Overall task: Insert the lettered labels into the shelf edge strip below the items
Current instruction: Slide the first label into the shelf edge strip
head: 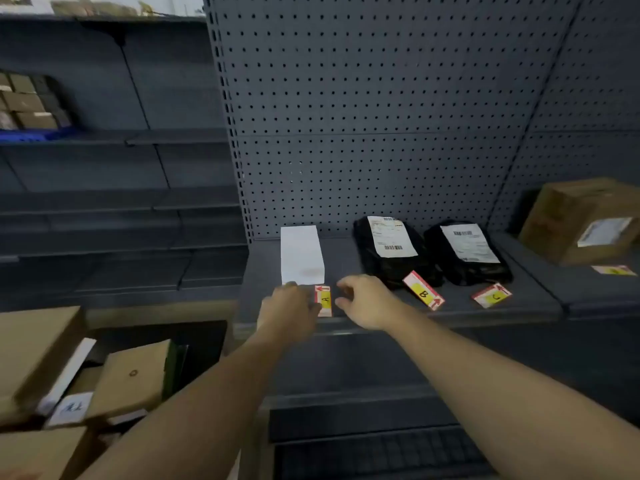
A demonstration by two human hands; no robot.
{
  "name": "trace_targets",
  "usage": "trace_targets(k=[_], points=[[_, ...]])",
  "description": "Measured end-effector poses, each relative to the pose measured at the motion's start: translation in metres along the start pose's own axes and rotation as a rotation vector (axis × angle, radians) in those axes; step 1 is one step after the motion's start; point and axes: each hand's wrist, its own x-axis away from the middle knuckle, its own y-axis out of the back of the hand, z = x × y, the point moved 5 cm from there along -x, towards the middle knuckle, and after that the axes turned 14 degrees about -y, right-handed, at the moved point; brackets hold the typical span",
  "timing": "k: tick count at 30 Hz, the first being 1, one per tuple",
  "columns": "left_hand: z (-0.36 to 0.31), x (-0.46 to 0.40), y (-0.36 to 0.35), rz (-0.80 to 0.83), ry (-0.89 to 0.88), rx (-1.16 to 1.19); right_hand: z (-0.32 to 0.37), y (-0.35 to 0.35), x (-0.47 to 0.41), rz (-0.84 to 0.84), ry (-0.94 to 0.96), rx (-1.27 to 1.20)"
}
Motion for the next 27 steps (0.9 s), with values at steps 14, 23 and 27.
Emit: trace_targets(k=[14, 23, 27], points=[[0.038, -0.044, -0.036, 0.062, 0.253, 0.257, 0.008, -0.029, -0.074, 0.188, -0.179, 0.191], [0.039, -0.041, -0.04, -0.021, 0.285, 0.304, 0.011, -0.03, -0.083, 0.185, -0.172, 0.214], [0.039, -0.04, -0.039, -0.038, 0.262, 0.291, 0.015, -0.021, -0.081, 0.117, -0.108, 0.057]])
